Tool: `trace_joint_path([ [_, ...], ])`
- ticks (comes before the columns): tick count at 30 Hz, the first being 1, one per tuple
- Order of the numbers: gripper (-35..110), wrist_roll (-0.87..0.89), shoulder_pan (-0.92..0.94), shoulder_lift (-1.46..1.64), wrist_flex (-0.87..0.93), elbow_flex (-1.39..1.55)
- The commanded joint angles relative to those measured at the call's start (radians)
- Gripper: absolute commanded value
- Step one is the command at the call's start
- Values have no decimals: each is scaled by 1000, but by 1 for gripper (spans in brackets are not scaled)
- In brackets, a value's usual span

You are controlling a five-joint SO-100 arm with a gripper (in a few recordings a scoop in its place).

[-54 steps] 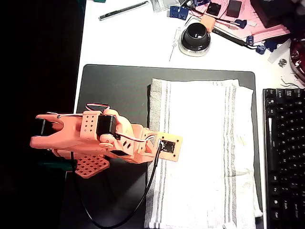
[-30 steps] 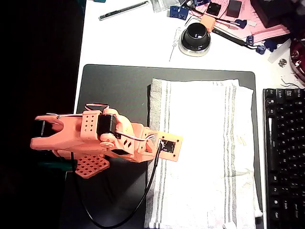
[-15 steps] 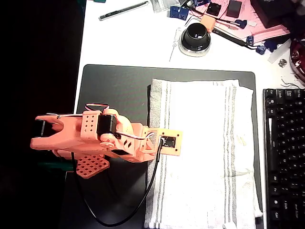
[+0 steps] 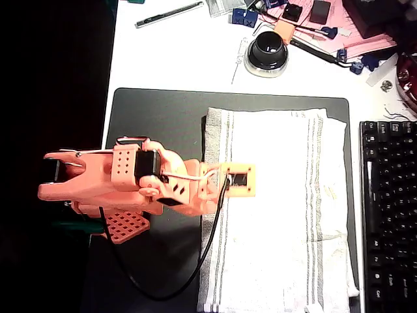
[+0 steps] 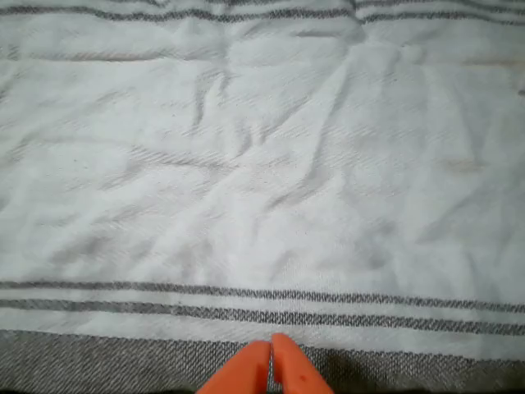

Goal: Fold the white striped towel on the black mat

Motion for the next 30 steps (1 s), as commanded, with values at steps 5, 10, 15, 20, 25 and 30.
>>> trace_joint_path([
  [5,0,121,-179,-324,26,-339],
  [10,0,282,-376,-518,57,-523],
  [15,0,397,-497,-756,26,-706],
  [20,0,483,-581,-1008,5,-881],
  [25,0,566,-649,-1201,-15,-1037],
  [30,0,595,-692,-1370,-31,-1173],
])
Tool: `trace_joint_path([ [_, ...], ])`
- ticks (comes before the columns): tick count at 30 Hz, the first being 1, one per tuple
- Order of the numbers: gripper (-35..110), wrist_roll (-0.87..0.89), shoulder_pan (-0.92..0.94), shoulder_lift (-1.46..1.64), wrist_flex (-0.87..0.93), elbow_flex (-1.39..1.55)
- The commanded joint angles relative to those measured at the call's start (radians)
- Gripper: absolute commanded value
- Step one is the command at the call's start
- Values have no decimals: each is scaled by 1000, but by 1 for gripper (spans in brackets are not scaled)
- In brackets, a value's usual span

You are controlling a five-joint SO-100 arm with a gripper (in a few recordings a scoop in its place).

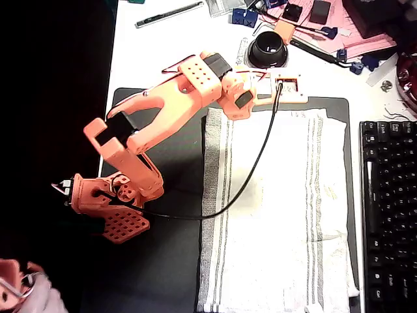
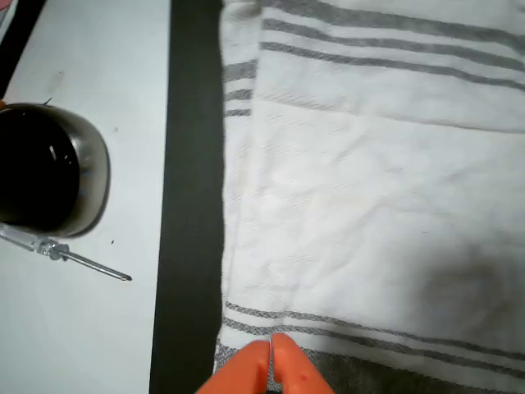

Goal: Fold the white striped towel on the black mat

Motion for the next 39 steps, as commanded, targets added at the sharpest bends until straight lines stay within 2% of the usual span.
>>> trace_joint_path([
  [1,0,3,-14,-86,-8,-112],
  [9,6,3,-2,-353,-12,-337],
  [14,13,-26,12,-407,-32,-347],
  [24,18,-61,55,-528,-86,-360],
  [32,17,-80,80,-598,-121,-382],
  [39,12,-94,21,-657,-103,-457],
])
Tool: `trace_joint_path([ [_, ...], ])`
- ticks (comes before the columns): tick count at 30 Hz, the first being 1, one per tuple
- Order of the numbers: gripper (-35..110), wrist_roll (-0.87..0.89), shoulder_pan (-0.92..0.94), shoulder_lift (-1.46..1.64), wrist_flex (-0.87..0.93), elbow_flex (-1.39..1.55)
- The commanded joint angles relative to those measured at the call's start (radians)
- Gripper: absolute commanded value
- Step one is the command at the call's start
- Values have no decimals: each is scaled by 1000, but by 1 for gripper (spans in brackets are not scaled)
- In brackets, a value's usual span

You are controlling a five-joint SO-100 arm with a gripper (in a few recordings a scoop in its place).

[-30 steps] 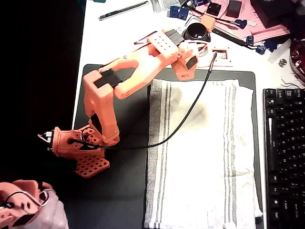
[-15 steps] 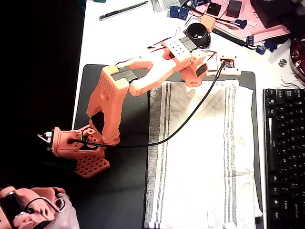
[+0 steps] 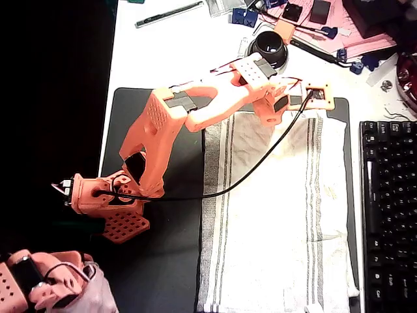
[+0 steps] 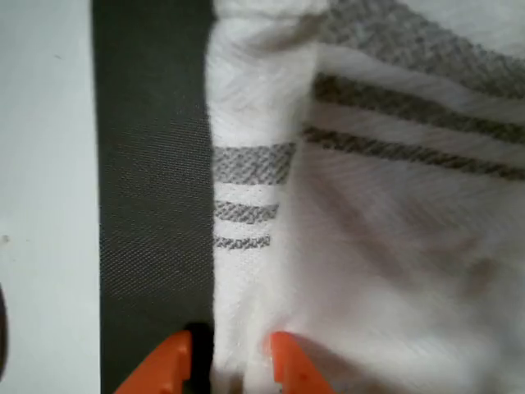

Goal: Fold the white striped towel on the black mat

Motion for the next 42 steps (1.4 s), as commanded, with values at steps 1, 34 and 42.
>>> trace_joint_path([
  [1,11,-15,-38,-17,32,-54],
  [34,0,-78,9,413,282,-54],
  [42,0,-170,210,574,437,-156],
])
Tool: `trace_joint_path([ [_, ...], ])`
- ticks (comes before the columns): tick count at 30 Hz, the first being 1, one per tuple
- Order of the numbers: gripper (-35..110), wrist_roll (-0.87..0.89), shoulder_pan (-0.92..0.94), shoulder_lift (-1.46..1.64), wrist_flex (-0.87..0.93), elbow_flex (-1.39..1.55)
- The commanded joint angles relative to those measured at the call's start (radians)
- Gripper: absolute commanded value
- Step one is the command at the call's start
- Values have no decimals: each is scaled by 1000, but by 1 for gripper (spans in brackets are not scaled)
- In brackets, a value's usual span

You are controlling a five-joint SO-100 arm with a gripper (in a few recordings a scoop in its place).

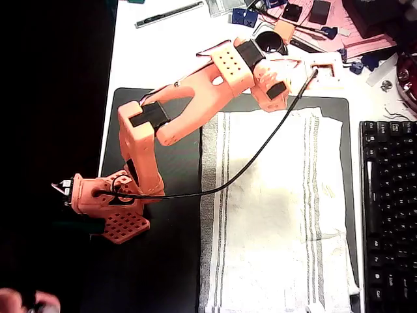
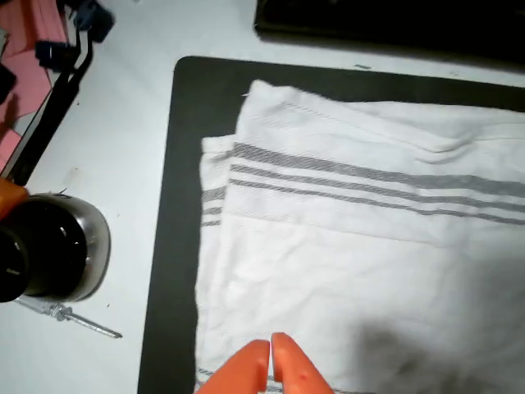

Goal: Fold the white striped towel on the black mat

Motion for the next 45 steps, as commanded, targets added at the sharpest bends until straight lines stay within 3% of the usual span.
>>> trace_joint_path([
  [1,0,-51,52,123,57,-35],
  [6,6,-52,15,155,57,83],
  [13,15,54,-166,72,-215,397],
  [22,19,98,-202,-161,-399,428],
  [29,18,98,-198,-327,-407,310],
  [34,1,78,-206,-383,-371,256],
  [45,0,29,-161,-179,-298,319],
])
